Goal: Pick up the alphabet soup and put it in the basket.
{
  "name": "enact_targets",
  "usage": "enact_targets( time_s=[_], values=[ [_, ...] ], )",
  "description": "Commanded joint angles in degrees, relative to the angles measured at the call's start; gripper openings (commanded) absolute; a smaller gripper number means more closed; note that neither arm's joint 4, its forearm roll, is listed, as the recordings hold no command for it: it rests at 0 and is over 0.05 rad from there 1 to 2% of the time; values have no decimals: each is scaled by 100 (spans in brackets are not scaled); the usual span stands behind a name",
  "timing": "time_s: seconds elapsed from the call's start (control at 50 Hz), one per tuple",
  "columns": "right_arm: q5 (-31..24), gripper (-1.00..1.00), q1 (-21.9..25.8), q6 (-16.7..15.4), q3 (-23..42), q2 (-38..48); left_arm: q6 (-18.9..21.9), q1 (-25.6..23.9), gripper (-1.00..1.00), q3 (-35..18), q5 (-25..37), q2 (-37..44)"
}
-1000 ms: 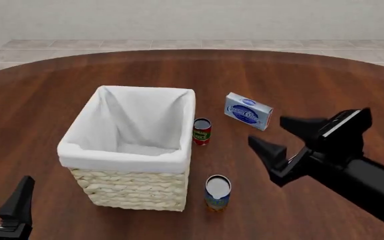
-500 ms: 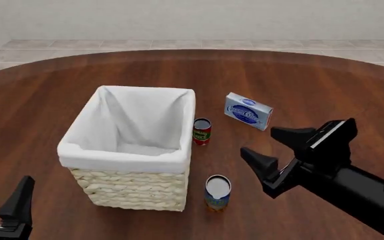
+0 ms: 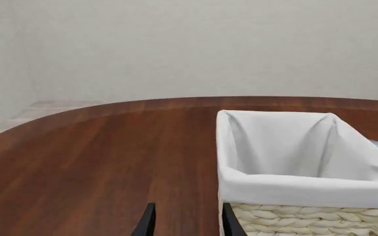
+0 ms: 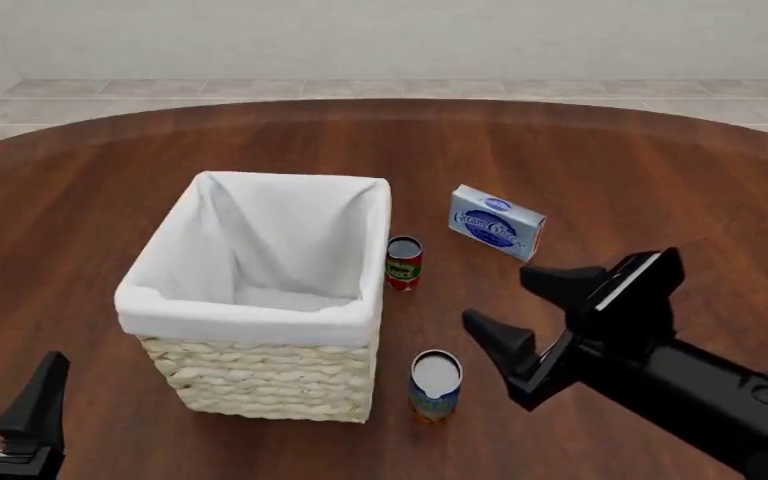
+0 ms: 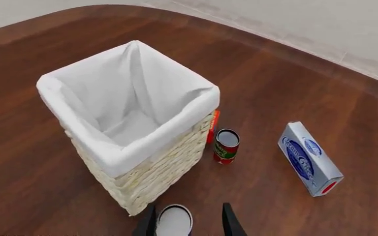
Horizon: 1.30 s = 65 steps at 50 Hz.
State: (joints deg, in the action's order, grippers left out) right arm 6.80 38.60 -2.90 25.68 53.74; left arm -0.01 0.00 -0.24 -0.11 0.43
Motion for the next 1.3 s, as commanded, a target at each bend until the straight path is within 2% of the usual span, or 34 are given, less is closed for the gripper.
enact_targets(
  time_s=[0.02, 0.4, 0.94, 1.3],
  values=[
    [125, 100, 88, 42, -74, 99, 0, 0, 100, 0, 0, 0],
    [408, 100, 295, 206, -189, 461, 1, 0, 100, 0, 0, 0],
    [796, 100, 126, 362, -383, 770, 0, 1, 100, 0, 0, 0],
    [959, 100, 157, 359, -466, 983, 1, 1, 100, 0, 0, -1]
  ],
)
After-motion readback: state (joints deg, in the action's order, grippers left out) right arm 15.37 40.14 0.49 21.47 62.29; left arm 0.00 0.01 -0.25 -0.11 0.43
